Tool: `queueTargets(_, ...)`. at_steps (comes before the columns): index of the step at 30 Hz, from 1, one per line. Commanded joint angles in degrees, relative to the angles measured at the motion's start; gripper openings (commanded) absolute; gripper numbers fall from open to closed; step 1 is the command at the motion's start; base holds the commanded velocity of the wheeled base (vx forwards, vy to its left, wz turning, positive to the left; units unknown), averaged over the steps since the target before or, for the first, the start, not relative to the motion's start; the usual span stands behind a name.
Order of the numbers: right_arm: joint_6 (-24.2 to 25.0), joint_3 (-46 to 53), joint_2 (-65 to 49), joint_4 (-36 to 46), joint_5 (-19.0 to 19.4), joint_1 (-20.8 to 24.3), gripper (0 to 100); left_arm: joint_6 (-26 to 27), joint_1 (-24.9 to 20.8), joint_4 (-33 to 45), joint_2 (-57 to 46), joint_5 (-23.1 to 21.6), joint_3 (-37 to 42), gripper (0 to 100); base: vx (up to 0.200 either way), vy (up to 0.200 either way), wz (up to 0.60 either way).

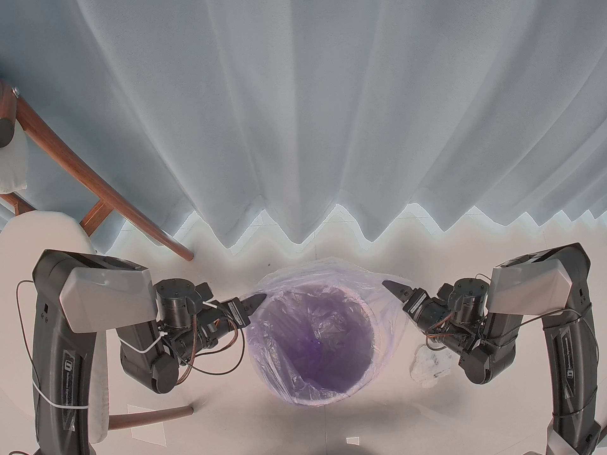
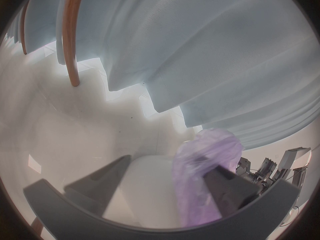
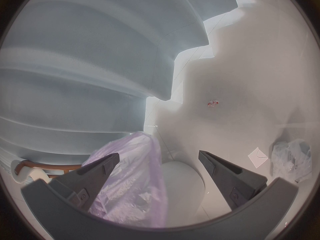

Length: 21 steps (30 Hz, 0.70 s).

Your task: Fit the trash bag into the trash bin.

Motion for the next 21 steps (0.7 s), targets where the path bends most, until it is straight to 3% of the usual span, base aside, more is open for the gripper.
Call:
queueTargets(1,0.0,0.7,0.1,-1.0,0.1,0.1,100,0.8,0.2,-0.5,-0.9,-0.6,1.8,100,0.000,0.000,0.00)
queueTargets(11,0.0,1.0,0.1,-1.0,0.1,0.2,100,6.0,1.3,-0.2,-10.1,-1.4,6.2,100,0.000,0.000,0.00)
queueTargets(16,-0.1,1.5,-0.1,-1.0,0.4,0.2,100,9.6,0.2,-0.5,-14.6,-1.3,7.8,100,0.000,0.000,0.00)
queueTargets(21,0.1,1.5,0.3,-1.0,0.7,0.2,100,9.9,-1.6,-0.5,-16.2,-1.5,7.7,100,0.000,0.000,0.00)
